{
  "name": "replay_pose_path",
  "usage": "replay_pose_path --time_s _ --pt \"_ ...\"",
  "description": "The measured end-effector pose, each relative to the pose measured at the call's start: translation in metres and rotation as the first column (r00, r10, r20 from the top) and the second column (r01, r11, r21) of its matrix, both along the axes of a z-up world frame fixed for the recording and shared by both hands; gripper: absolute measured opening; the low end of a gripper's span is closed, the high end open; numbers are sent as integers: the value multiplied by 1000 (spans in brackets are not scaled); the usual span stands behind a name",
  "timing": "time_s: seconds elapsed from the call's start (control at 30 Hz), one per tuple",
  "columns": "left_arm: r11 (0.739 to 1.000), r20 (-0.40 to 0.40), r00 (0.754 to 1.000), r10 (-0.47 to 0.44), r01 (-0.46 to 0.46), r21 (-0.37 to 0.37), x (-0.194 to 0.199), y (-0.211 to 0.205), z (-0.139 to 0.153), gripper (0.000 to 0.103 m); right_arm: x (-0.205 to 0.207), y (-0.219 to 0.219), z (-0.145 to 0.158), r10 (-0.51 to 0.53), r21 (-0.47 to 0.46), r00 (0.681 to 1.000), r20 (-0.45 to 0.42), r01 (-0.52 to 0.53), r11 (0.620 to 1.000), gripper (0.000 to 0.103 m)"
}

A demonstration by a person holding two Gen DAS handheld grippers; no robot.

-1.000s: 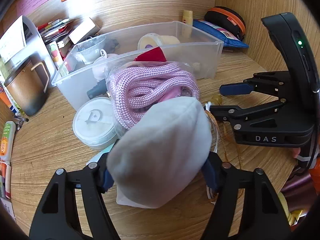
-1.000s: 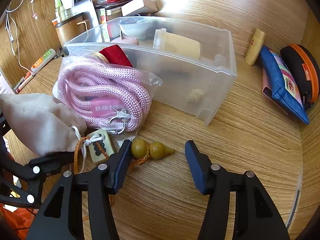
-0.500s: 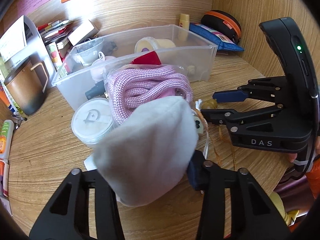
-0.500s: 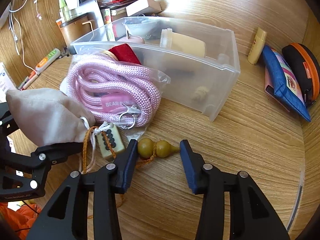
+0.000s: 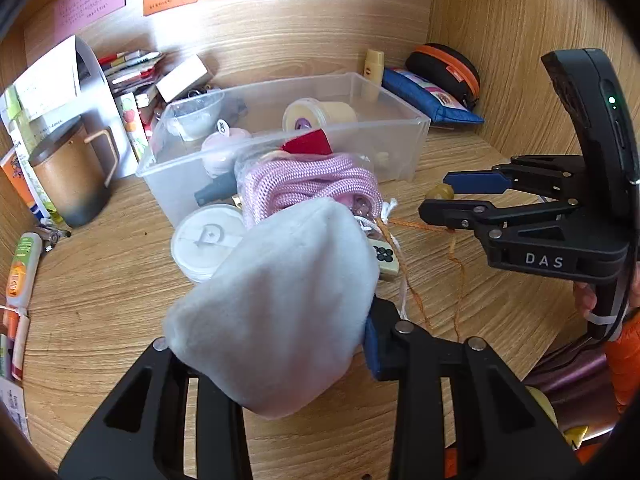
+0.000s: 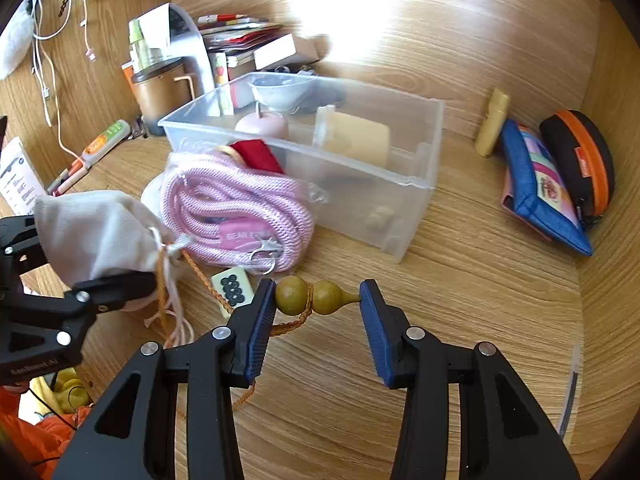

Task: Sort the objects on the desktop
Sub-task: 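Lift the white pouch with the left tool while the right tool grasps a yellow gourd bead, then carry the white pouch with the left tool while the right tool carries the gourd beads over the box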

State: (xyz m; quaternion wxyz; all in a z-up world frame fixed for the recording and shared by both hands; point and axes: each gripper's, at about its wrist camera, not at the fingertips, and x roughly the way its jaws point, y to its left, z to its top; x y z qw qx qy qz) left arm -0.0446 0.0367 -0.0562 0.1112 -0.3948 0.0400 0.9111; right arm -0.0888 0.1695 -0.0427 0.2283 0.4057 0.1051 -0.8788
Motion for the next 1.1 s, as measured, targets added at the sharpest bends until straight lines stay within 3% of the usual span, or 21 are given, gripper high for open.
replay_pose_path --time_s 0.57,0.9,1.1 --pt "1000 -106 994 14 -13 4 -11 -24 52 35 -7 12 45 -35 -16 995 -96 33 999 39" --pt "999 -112 994 0 5 39 -40 -43 75 35 -25 3 68 -27 9 990 -140 29 1000 39" --pt "1000 -117 993 -6 9 20 -60 -48 88 35 -39 -5 85 -27 2 985 -169 28 1000 40"
